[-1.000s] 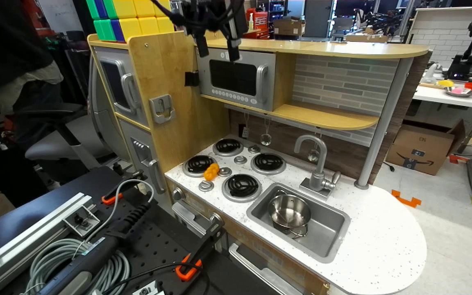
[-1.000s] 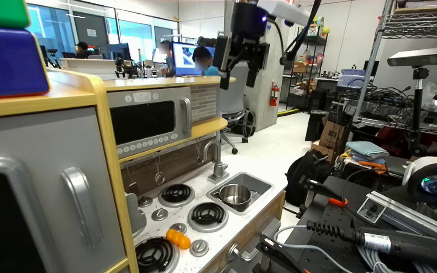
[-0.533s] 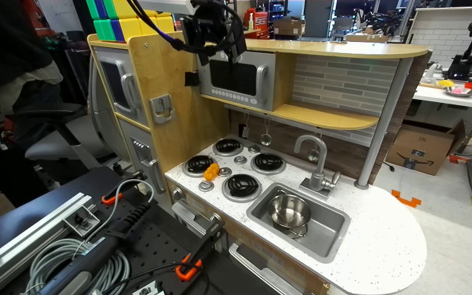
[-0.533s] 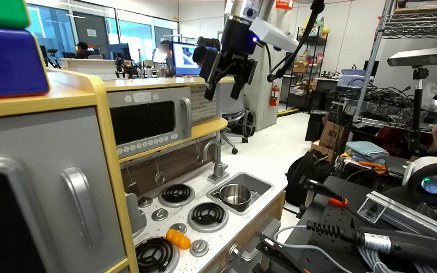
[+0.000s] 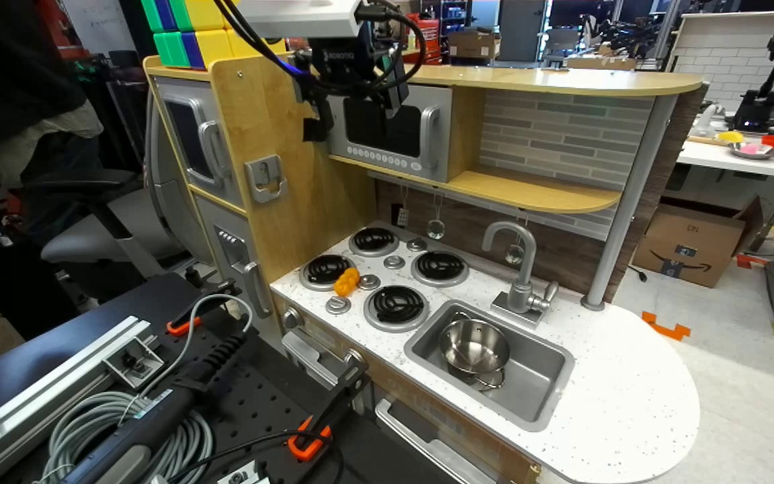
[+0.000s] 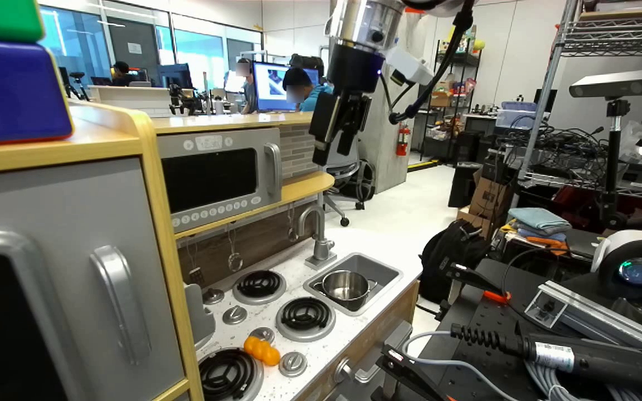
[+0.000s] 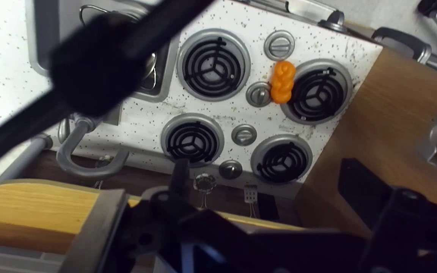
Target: Place orange object on the stove inside the silver pot in the sink
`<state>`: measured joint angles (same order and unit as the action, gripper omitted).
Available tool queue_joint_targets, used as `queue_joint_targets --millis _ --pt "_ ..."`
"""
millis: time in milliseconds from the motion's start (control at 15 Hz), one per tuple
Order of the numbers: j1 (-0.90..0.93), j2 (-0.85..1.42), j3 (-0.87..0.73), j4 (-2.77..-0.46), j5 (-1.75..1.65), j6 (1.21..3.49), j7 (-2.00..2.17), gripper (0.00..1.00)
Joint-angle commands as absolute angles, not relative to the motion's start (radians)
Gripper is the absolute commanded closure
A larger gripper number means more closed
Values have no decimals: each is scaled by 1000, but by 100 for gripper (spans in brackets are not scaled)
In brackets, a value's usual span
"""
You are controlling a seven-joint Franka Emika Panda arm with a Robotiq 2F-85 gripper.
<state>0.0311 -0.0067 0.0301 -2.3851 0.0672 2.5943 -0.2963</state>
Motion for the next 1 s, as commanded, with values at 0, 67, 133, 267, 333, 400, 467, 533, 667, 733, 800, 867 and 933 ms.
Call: queue_joint_targets --millis 0,67,133,267,333,400,467,533,667,733,800,867,933 --pt "40 44 39 -2431 57 2686 -96 0" --pt "39 67 37 -2452 25 2738 -18 0" --pt "42 90 38 -2469 47 2802 20 0" --pt "50 147 27 -2491 23 2906 138 0" --pt "59 172 12 -2497 -6 2936 199 0" --pt "75 201 -9 -2501 -40 2980 253 0" --pt "107 236 -52 -2497 -116 3018 317 0" --pt "147 262 -109 -2491 -203 3034 401 0" --pt "252 329 -229 -2458 -323 3049 524 0" --pt "304 362 -281 -2443 -364 3053 574 0" --pt "355 386 -329 -2432 -396 3051 615 0" --pt "399 391 -367 -2430 -418 3041 650 0" --pt "312 349 -288 -2462 -363 3023 570 0"
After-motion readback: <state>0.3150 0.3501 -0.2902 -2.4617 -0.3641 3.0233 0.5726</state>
